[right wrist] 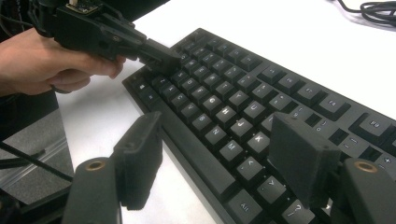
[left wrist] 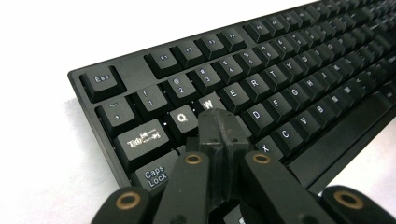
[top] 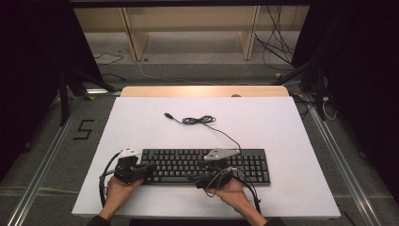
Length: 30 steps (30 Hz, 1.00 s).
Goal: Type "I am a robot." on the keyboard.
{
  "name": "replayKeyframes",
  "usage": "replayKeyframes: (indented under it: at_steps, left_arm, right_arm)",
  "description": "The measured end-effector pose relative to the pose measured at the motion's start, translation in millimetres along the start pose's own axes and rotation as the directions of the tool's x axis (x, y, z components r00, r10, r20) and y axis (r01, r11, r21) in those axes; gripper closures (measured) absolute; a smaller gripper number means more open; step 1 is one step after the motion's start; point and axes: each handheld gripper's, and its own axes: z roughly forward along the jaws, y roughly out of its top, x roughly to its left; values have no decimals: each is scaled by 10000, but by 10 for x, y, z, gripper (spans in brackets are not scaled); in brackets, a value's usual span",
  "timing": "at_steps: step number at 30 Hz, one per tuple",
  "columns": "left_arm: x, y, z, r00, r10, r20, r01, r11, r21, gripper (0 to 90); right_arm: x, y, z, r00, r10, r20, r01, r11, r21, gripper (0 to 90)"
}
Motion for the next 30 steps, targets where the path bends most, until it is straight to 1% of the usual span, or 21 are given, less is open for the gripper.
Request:
replayKeyframes:
  at_steps: [1,5,7,9,12,14,20,22,23,30]
  left_arm:
    - [4,-1,0,10000,-25,34,25,10000,-9,892]
    - [-13,7,-8,10000,92,0,-92,9999,51,890]
    - [-23,12,-16,10000,72,-6,-72,10000,-53,889]
    - [-30,23,-39,10000,14,93,-12,9997,-233,877]
    - [-45,41,-84,9999,88,148,-82,9990,-443,864]
    - [-56,45,-105,9998,7,219,6,9981,-610,855]
    - [-62,49,-130,9993,-24,369,50,9974,-714,819]
    - [-72,49,-138,9991,-92,413,124,9967,-799,803]
    - [-71,50,-145,9990,-45,444,82,9965,-827,794]
    - [-75,48,-170,9987,-68,510,114,9957,-916,781]
  right_arm:
    - [3,0,1,10000,0,-5,0,10000,18,358]
    - [7,0,3,10000,-51,-2,51,10000,26,358]
    - [4,3,1,10000,-32,-8,32,10000,11,358]
    - [0,5,-1,10000,-11,1,11,10000,-9,358]
    - [-3,7,-2,10000,12,28,-11,10000,-56,358]
    - [-1,6,0,10000,16,36,-16,10000,-70,357]
    - [5,5,9,10000,-18,15,18,10000,-35,355]
    - [6,4,12,10000,-9,13,9,10000,-45,354]
    - [6,4,11,10000,-17,17,17,10000,-24,353]
    - [13,4,17,10000,-31,15,31,10000,-31,354]
